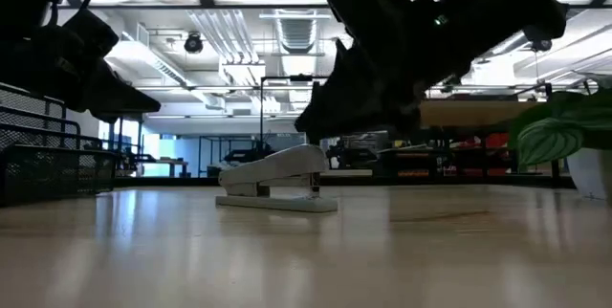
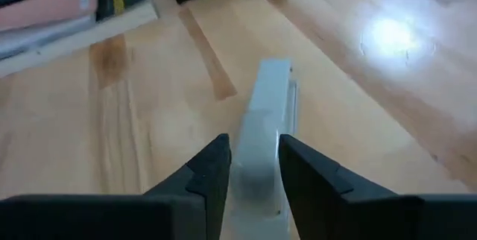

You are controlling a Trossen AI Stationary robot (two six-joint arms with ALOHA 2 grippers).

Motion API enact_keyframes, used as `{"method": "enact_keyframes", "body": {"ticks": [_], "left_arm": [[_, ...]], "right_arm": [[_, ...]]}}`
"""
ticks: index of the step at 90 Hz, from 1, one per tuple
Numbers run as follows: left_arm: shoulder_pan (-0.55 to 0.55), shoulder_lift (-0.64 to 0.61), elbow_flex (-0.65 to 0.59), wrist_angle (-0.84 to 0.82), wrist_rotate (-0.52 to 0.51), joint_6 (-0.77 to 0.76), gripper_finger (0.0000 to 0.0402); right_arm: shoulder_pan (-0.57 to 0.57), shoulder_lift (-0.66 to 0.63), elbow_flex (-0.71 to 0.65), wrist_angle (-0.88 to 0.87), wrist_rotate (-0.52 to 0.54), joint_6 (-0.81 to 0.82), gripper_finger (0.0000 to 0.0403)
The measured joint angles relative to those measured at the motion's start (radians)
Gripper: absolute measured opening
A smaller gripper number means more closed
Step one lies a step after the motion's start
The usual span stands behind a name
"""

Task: Stock shelves
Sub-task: Put the gray stapler on the shelf

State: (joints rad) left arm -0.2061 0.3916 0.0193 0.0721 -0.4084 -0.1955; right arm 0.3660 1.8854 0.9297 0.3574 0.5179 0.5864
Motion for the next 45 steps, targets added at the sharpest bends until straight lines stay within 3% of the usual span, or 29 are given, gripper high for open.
{"method": "enact_keyframes", "body": {"ticks": [25,45], "left_arm": [[0.0,0.0,0.0,0.0,0.0,0.0,0.0004],[0.0,0.0,0.0,0.0,0.0,0.0,0.0004]], "right_arm": [[0.0,0.0,0.0,0.018,0.004,-0.065,0.0086],[0.0,0.0,0.0,0.051,0.002,-0.088,0.0127]]}}
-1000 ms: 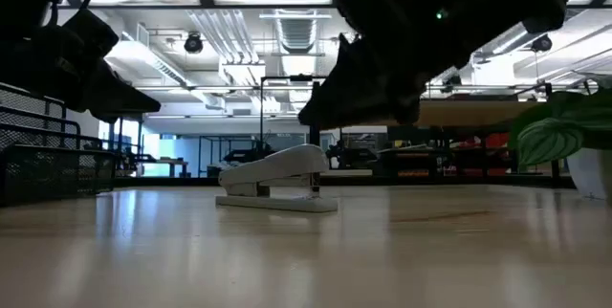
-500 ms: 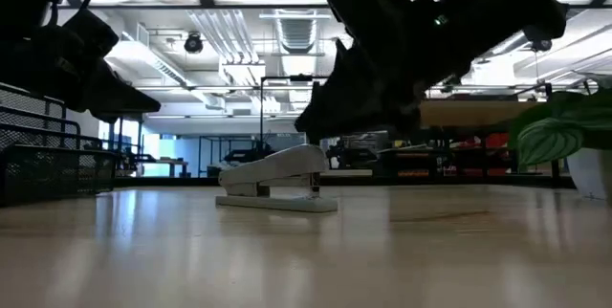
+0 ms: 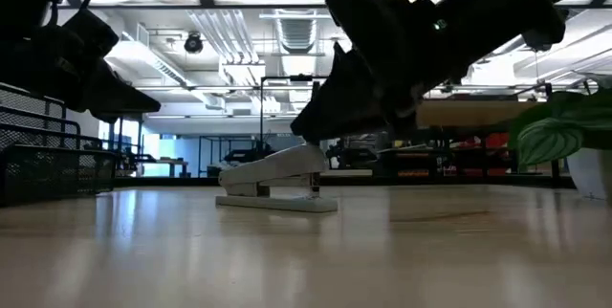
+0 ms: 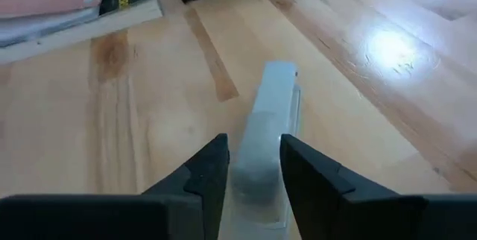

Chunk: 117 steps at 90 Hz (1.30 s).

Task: Stock shelves
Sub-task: Put the gray stapler on the shelf

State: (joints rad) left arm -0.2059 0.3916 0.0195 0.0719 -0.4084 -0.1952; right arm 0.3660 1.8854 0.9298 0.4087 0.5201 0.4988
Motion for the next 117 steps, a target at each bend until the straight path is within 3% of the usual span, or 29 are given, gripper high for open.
{"method": "enact_keyframes", "body": {"ticks": [22,45,117], "left_arm": [[0.0,0.0,0.0,0.0,0.0,0.0,0.0004],[0.0,0.0,0.0,0.0,0.0,0.0,0.0004],[0.0,0.0,0.0,0.003,0.0,0.0,0.0004]], "right_arm": [[-0.009,0.022,0.0,0.009,0.009,-0.002,0.0184],[-0.016,0.11,0.045,0.051,0.004,0.003,0.0201],[-0.035,0.171,0.113,-0.009,0.007,-0.032,0.0109]]}}
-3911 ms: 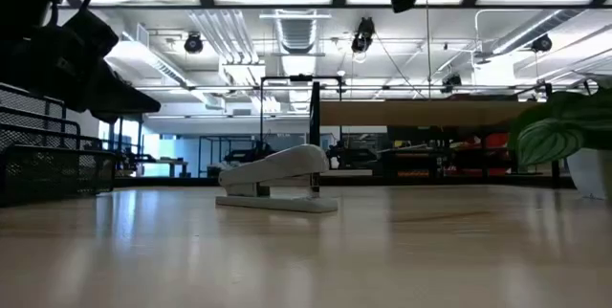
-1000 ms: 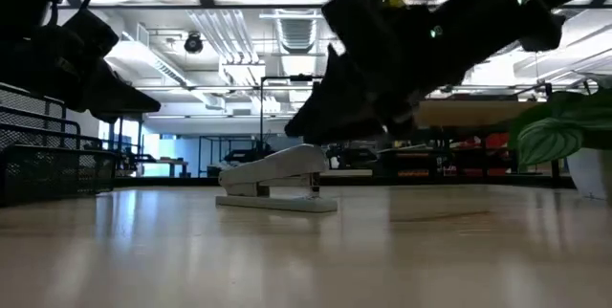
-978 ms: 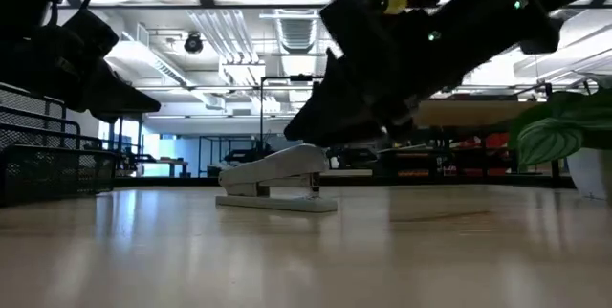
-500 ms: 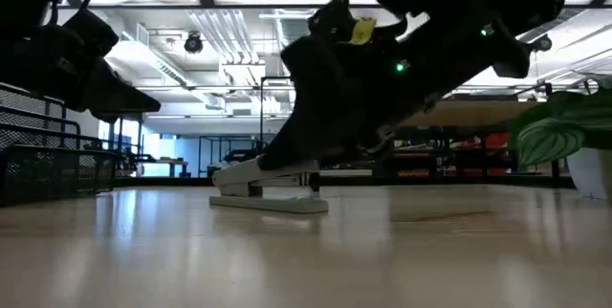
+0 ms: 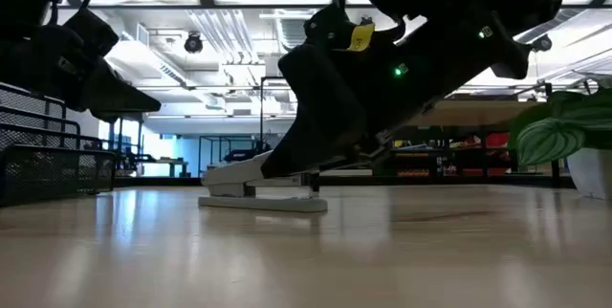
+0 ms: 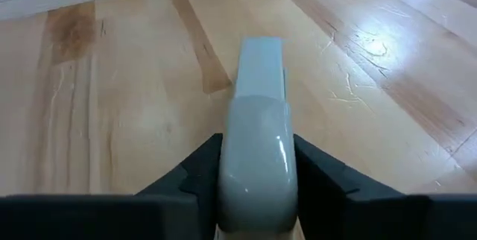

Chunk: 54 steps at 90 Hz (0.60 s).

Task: Stock shelves
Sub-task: Put the gray stapler on the shelf

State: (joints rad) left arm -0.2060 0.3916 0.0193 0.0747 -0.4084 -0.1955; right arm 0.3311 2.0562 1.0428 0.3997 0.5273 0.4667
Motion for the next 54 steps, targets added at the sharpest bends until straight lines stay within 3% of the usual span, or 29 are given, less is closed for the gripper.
{"method": "enact_keyframes", "body": {"ticks": [24,54], "left_arm": [[0.0,0.0,0.0,0.0,0.0,0.0,0.0004],[0.0,0.0,0.0,0.0,0.0,0.0,0.0004]], "right_arm": [[-0.003,-0.001,0.0,0.001,0.001,0.004,0.0124],[-0.003,-0.034,-0.002,-0.005,0.022,-0.008,0.0099]]}}
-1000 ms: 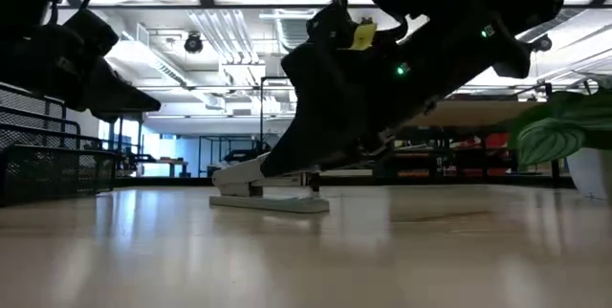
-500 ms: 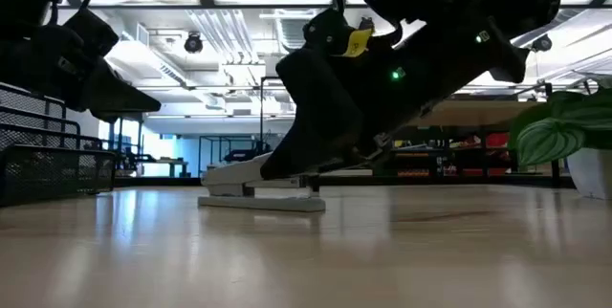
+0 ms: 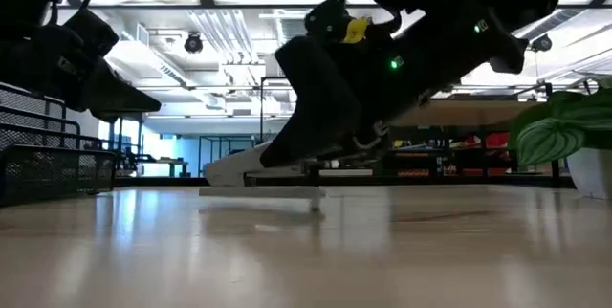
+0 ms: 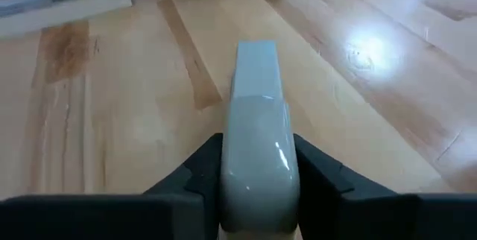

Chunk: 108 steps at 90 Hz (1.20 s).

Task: Stock shelves
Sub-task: Put the gray stapler on the shelf

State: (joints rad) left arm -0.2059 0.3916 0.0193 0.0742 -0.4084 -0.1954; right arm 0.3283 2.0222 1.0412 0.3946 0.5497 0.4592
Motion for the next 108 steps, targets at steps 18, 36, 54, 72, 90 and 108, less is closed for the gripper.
{"method": "enact_keyframes", "body": {"ticks": [18,36,54,72,90,108], "left_arm": [[0.0,0.0,0.0,0.0,0.0,0.0,0.0004],[0.0,0.0,0.0,0.0,0.0,0.0,0.0004],[0.0,0.0,0.0,0.0,0.0,0.0,0.0004],[0.0,0.0,0.0,-0.002,0.0,0.0,0.0004],[0.0,0.0,0.0,-0.002,0.0,0.0,0.0004],[0.0,0.0,0.0,0.0,0.0,0.0,0.0004]], "right_arm": [[0.0,-0.044,0.0,0.002,0.01,-0.036,0.0122],[-0.001,-0.099,0.0,-0.001,0.057,-0.103,0.0098],[-0.006,-0.187,-0.001,-0.095,0.097,-0.123,0.0104],[-0.006,-0.29,0.0,-0.213,0.183,-0.13,0.012],[-0.006,-0.388,-0.003,-0.295,0.216,-0.16,0.011],[-0.008,-0.467,-0.003,-0.351,0.274,-0.184,0.0127]]}}
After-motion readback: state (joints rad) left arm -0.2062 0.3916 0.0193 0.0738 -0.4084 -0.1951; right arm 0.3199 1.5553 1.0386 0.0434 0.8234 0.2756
